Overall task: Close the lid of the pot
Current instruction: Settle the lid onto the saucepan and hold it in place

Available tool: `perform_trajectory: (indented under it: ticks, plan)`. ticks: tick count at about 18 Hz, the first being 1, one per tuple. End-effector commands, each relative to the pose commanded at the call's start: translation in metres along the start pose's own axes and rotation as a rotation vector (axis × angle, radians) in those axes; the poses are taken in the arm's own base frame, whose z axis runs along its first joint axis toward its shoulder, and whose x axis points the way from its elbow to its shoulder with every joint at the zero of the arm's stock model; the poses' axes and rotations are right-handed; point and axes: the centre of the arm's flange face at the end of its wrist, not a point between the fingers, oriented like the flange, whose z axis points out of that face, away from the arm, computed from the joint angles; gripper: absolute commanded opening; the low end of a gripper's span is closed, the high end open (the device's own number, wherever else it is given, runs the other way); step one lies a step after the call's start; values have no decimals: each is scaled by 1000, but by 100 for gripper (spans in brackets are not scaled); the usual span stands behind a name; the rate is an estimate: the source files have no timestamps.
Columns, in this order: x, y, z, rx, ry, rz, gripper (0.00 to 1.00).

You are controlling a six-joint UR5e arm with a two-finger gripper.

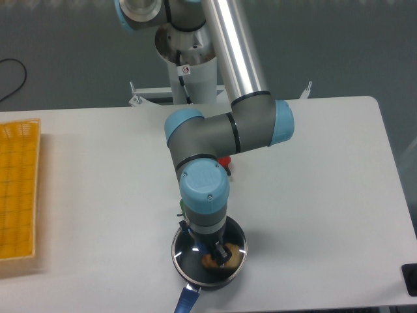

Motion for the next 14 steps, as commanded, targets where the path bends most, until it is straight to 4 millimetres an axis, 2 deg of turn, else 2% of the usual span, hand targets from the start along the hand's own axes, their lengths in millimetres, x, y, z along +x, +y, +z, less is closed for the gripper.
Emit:
perform_trajectory:
  ticks: [14]
  plan:
    - [3,-3,8,-11,9,6,48]
